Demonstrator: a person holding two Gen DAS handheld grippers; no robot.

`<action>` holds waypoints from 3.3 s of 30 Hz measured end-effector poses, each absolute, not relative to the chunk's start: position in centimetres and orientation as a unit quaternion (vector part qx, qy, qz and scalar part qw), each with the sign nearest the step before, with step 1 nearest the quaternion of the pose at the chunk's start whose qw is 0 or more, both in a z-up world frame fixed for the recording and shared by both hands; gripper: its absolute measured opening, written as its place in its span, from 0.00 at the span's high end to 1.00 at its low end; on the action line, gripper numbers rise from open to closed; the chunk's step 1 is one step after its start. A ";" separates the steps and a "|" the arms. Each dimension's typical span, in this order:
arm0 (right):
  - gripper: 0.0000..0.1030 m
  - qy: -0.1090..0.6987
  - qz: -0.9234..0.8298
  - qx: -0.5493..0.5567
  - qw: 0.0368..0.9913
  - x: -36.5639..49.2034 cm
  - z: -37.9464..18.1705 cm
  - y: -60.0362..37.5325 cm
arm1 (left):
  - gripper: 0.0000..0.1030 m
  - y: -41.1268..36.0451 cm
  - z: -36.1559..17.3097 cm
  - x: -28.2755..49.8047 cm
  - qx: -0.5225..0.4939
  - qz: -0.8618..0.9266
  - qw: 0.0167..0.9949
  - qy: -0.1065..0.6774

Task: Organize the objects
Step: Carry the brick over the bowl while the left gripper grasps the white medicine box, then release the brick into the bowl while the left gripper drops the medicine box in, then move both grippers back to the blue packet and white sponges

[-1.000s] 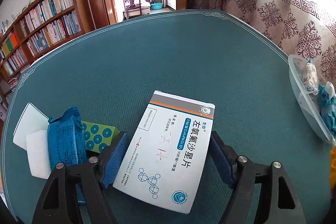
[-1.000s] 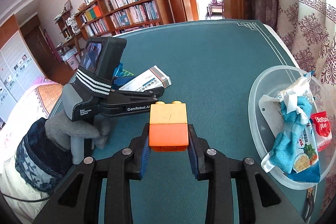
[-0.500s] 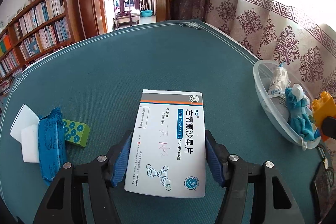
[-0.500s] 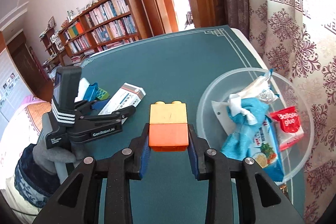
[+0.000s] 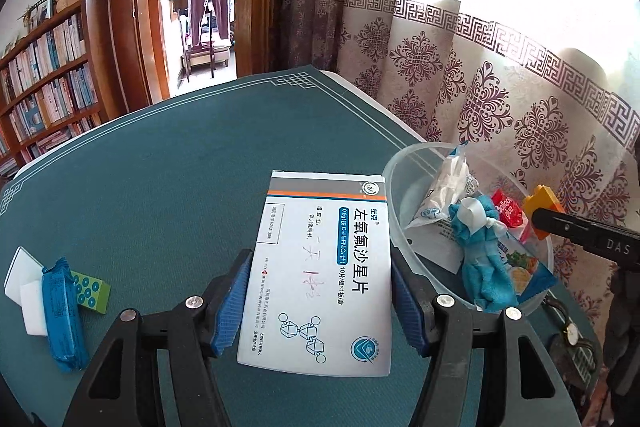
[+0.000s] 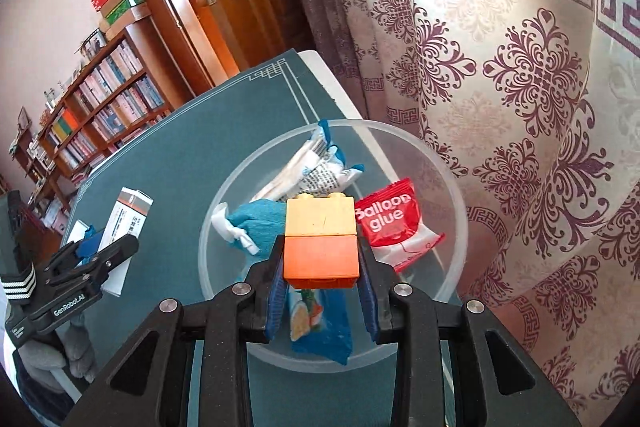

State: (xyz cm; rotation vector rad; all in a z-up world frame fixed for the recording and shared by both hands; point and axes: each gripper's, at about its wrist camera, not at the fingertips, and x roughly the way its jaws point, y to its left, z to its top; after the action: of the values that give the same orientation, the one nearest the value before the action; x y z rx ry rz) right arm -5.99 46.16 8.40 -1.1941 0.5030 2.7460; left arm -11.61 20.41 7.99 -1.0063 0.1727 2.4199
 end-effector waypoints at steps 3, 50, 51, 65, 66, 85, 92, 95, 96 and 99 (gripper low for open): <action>0.68 0.171 0.898 -0.401 0.065 -6.3 7.6 47.3 | 0.34 21.6 8.4 -11.6 -0.370 0.888 0.265 0.064; 0.66 0.166 0.912 -0.372 0.036 -3.7 9.3 47.0 | 0.15 26.8 6.5 -15.6 -0.406 0.880 0.248 0.000; 0.66 0.166 0.912 -0.372 0.037 -3.6 9.3 47.0 | 0.15 27.0 6.2 -15.6 -0.411 0.877 0.248 0.002; 0.66 0.162 0.915 -0.369 0.034 -3.3 10.2 45.9 | 0.13 26.0 5.5 -15.2 -0.425 0.876 0.228 0.012; 0.66 0.160 0.916 -0.368 0.033 -3.3 10.4 45.7 | 0.12 25.7 5.7 -14.9 -0.420 0.878 0.230 0.014; 0.57 0.096 0.926 -0.361 -0.054 -4.4 13.4 34.0 | 0.08 13.2 8.7 -12.2 -0.357 0.926 0.120 0.003; 0.57 0.085 0.918 -0.371 -0.113 -5.2 12.5 27.4 | 0.08 6.5 8.6 -11.4 -0.349 0.936 0.051 -0.012; 0.56 0.087 0.913 -0.375 -0.137 -5.6 11.6 24.9 | 0.08 3.8 8.4 -10.9 -0.343 0.939 0.026 -0.021; 0.56 0.089 0.911 -0.376 -0.145 -5.9 11.1 24.1 | 0.08 2.9 8.3 -10.7 -0.340 0.940 0.018 -0.023; 0.56 0.090 0.904 -0.384 -0.165 -6.8 9.8 21.9 | 0.08 0.6 8.0 -10.4 -0.335 0.942 -0.009 -0.026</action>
State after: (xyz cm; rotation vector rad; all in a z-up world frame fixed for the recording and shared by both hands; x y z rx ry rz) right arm -6.79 21.88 9.84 -1.3515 0.3181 3.1841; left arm -10.35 0.63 7.99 -1.0584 -0.0810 2.9753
